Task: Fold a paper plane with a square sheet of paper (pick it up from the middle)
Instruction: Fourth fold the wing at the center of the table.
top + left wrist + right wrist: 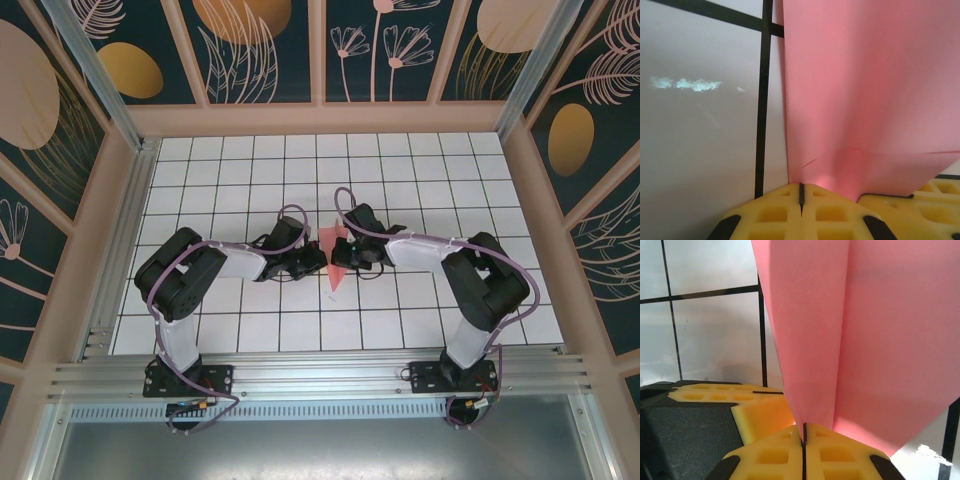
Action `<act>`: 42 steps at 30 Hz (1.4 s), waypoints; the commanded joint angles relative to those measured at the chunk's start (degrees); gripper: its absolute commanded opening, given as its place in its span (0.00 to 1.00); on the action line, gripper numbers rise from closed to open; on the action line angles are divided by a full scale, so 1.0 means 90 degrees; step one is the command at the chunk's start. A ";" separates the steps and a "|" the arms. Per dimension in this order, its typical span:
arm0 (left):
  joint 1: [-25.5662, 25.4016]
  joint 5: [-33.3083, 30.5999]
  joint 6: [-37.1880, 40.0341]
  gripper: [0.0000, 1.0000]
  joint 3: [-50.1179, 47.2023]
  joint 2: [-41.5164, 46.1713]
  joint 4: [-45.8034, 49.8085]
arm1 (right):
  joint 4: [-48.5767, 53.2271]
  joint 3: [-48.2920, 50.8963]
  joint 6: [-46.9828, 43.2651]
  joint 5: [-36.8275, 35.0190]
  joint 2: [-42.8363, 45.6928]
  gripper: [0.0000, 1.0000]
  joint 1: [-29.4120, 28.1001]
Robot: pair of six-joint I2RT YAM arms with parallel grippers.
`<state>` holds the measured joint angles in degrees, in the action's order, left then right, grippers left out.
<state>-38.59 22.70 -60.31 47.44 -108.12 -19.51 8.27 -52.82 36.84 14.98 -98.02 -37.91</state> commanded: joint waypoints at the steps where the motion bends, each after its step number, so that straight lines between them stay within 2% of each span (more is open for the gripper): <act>1: -0.0006 -0.0364 -0.0054 0.00 -0.0211 -0.0427 0.0209 | -0.0504 0.0127 0.0164 0.0500 0.0173 0.08 0.0071; 10: 0.0284 0.0397 -0.0553 0.00 -0.0772 -0.0487 -0.0983 | -0.1069 0.0459 0.0279 0.0854 0.0096 0.07 0.0277; 16: 0.0352 0.0588 -0.0632 0.00 -0.0861 -0.0526 -0.1036 | -0.1342 0.0514 0.0289 0.1131 0.0039 0.07 0.0315; 22: 0.0388 0.0444 -0.0527 0.00 -0.0889 -0.0434 -0.0819 | -0.1172 0.0471 0.0229 0.0859 0.0061 0.06 0.0326; 29: 0.0549 0.0214 0.0003 0.00 -0.0477 0.0405 0.0253 | -0.0253 0.0235 -0.0128 0.0274 0.0147 0.05 0.0329; 32: 0.0555 0.0157 0.0184 0.08 -0.0312 0.0528 0.0645 | -0.0142 0.0206 -0.0163 0.0215 0.0187 0.05 0.0322; 35: 0.0549 0.0054 0.0286 0.10 -0.0234 0.0558 0.0839 | -0.0136 0.0202 -0.0186 0.0220 0.0192 0.05 0.0307; 42: 0.0520 0.0452 0.0257 0.08 -0.0133 0.0475 0.0375 | -0.0159 0.0166 -0.0168 0.0241 0.0153 0.05 0.0263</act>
<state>-33.76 25.19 -59.13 44.93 -104.33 -15.25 5.08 -49.80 36.32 18.00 -98.00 -35.24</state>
